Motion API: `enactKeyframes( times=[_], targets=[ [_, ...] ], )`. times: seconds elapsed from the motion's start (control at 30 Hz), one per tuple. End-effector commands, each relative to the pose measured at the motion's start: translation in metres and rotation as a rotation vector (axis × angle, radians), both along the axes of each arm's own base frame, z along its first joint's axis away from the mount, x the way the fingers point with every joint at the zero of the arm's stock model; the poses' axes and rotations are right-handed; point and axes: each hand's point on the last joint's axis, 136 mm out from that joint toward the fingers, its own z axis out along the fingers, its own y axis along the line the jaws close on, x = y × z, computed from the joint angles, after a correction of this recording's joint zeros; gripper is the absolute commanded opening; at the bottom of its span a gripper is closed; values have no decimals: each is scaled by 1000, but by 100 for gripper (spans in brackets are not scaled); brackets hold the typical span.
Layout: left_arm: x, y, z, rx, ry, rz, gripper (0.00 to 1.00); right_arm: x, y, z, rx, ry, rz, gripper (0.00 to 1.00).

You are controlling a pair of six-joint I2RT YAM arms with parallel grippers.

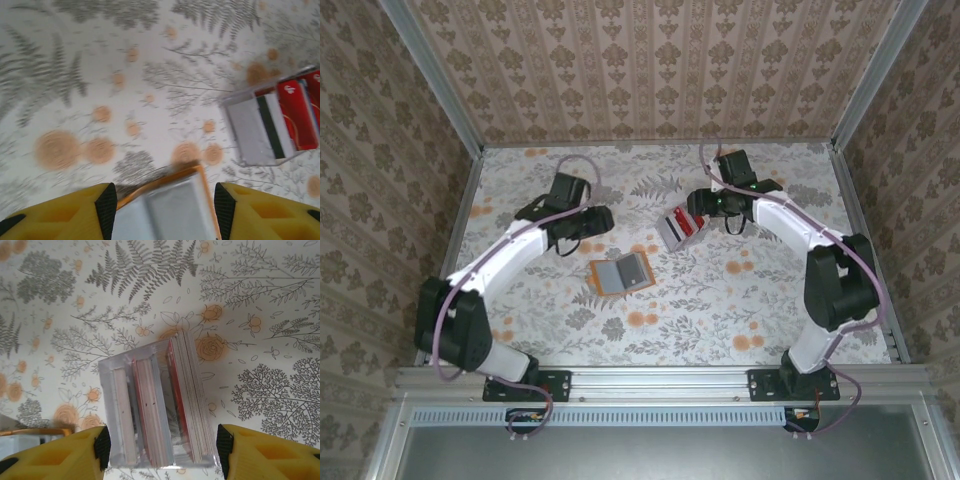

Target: Put the credit cards into the card holder

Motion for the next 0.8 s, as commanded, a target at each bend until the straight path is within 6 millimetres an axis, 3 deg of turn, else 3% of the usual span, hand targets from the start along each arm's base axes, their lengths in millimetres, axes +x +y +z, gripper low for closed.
enactKeyframes(
  times=[0.0,0.13,0.33,0.77],
  targets=[
    [11,-38,8,-49,-15,-111,56,7,-12,-8,-69,32,-13,61],
    [21,-69,-6,-71,20,-167,55,13,-14,-20,-91,70,-7,61],
    [27,-104,-33,-126,85,-213,48,19,1,-29,-38,108,35,61],
    [36,-137,-76,-168,167,-244,44,12,22,-37,40,183,101,60]
  ],
)
